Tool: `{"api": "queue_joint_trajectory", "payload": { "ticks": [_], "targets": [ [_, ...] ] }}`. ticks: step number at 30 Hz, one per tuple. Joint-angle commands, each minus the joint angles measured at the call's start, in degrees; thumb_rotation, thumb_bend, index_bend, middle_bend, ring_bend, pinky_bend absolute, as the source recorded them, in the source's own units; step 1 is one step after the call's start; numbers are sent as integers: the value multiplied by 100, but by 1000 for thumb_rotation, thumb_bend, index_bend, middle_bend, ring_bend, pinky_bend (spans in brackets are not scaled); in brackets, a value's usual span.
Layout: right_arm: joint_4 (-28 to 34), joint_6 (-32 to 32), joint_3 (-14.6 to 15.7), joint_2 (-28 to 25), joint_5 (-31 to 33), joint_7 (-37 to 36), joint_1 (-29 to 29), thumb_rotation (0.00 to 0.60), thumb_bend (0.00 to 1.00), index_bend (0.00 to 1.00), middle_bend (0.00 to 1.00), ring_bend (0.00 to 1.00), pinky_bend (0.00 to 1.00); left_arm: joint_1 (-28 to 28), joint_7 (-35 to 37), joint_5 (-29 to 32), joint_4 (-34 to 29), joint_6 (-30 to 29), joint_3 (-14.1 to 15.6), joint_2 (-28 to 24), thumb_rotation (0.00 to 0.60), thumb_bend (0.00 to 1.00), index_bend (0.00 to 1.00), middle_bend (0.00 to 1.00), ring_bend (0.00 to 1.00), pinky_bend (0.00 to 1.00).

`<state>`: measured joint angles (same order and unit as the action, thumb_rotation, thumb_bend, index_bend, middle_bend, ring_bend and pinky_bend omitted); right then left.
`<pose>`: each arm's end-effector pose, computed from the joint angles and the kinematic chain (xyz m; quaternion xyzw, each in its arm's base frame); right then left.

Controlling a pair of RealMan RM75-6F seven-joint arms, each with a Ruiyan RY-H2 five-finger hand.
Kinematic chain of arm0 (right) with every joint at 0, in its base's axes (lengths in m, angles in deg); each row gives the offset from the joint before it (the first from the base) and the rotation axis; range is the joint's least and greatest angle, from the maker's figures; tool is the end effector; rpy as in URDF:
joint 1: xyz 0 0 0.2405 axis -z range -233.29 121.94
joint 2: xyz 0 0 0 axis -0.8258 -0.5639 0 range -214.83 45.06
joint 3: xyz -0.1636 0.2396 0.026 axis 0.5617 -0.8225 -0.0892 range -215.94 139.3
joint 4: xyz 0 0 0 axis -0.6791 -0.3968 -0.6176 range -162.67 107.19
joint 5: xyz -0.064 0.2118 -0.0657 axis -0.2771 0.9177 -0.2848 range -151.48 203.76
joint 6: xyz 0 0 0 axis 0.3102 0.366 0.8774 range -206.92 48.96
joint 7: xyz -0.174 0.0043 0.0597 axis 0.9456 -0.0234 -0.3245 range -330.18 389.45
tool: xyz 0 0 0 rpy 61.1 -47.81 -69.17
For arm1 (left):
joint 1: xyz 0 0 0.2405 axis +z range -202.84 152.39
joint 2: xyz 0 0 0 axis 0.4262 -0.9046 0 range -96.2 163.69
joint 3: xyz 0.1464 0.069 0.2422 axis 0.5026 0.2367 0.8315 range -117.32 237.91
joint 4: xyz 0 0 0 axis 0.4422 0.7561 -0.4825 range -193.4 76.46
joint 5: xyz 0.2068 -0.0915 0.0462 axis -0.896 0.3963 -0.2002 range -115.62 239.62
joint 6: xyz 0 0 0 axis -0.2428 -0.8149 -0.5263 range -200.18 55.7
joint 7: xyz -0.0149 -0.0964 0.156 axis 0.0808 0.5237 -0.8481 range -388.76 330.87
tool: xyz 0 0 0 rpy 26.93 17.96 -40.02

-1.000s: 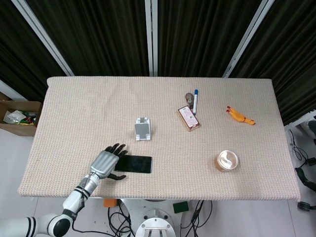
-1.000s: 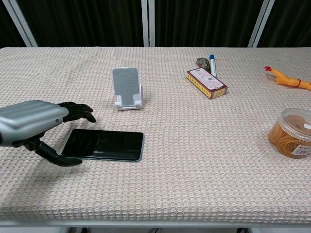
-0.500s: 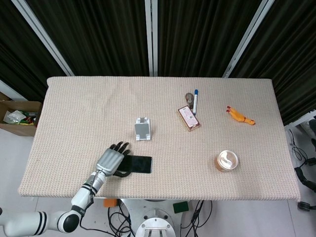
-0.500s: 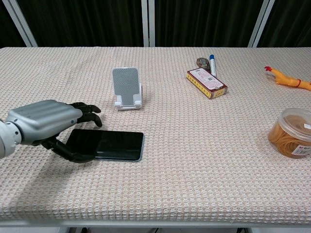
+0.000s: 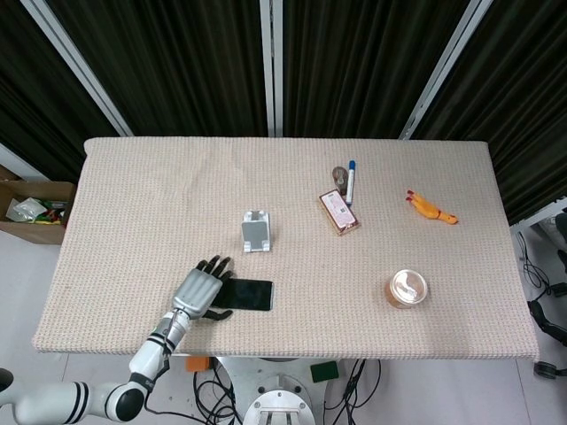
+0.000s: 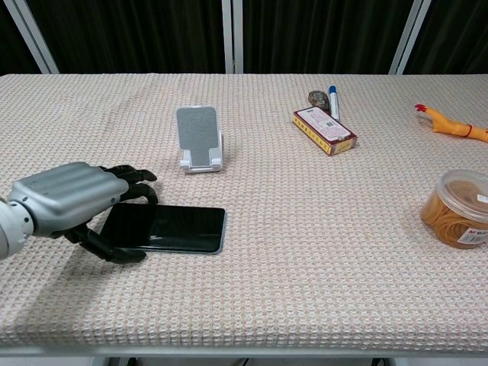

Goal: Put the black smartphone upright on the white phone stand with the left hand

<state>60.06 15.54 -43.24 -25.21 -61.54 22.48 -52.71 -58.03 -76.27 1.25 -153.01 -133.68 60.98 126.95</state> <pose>-0.3756 -0.1819 0.2235 0.5480 -0.3448 0.4062 0.6449 -0.1999 0.2919 -0.1040 -0.8170 -0.3208 -0.2314 0.4196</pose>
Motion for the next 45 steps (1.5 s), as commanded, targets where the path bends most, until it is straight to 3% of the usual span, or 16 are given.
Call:
{"api": "queue_joint_trajectory", "payload": {
  "ticks": [1,4,6,16,25,30,36,45],
  "targets": [
    [-4,-6,5,7,1,6,0,600,347,0,0,0,0,-4,-11,-41,65,-35,30,44,402,169,312,22,0,189],
    [-10,-16,4,14,18,7,1,600,347,0,0,0,0,10,6,-157,158,-125,57,107,557,192,404,27,0,189],
    [-15,-21,0,16,29,6,0,600,347,0,0,0,0,29,42,-243,211,-193,66,144,599,211,468,32,0,189],
    [-29,-63,10,28,36,7,-12,600,348,0,0,0,0,122,505,-739,291,-430,49,120,600,244,695,117,9,189],
    [-54,-87,11,41,51,-8,-19,600,350,0,0,0,0,110,801,-1045,341,-404,26,59,600,259,769,336,116,219],
    [-29,-95,9,14,63,-5,-17,600,350,0,0,0,0,159,1018,-1389,442,-584,22,44,600,285,793,492,236,298],
    [-31,-92,11,14,60,-14,-16,600,350,0,0,0,0,212,1242,-1853,581,-825,37,-58,600,309,800,718,464,525],
    [4,-38,2,-16,41,5,0,600,349,0,0,0,0,178,1730,-2825,802,-1169,141,-543,600,308,819,805,570,610]
  ]
}}
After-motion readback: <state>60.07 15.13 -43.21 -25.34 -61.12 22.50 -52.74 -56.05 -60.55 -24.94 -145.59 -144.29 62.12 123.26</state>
